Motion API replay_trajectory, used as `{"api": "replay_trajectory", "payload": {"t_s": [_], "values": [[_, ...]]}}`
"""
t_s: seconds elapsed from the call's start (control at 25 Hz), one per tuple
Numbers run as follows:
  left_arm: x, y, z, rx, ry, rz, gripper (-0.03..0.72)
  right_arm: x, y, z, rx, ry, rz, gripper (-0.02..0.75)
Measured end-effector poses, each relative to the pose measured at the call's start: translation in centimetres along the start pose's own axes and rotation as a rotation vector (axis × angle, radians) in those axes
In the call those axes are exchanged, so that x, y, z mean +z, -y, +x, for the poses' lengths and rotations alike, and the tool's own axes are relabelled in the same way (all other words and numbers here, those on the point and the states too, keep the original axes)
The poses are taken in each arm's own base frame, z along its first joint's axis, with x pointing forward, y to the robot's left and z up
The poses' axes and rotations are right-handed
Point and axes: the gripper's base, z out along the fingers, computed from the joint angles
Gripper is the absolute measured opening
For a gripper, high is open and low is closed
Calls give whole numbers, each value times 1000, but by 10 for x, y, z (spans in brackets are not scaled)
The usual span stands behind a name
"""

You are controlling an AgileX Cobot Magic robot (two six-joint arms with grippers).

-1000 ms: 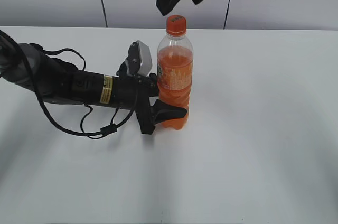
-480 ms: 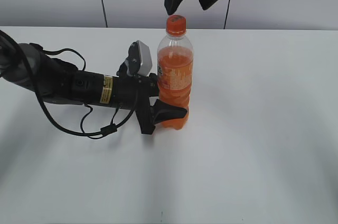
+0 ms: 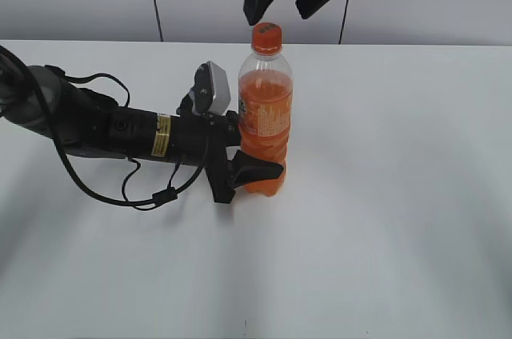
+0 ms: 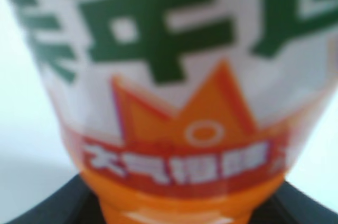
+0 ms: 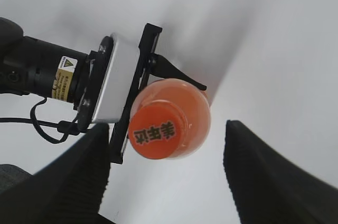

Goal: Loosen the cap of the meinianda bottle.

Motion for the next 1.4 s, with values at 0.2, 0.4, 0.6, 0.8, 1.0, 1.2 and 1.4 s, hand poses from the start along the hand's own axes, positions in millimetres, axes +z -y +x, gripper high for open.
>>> {"api": "replay_trajectory", "payload": {"t_s": [0.2,0.4,0.6,0.8,1.0,1.2,1.4], "values": [[0,0,0,0,0,0,402,12,1,-1,4,-25,-3,503],[0,0,0,0,0,0,402,21,2,-1,3,-45,0,503],[0,0,0,0,0,0,402,27,2,-1,3,-58,1,434],[0,0,0,-2,0,-2,402,28,1,-1,3,-59,-8,276],[0,0,0,-4,0,-2,402,28,1,-1,-46,-58,-15,276],[0,0,0,-3,0,-1,402,28,0,-1,-303,-55,-35,276],[0,0,0,2,2,3,402,27,-2,-1,-632,-44,-65,274]]}}
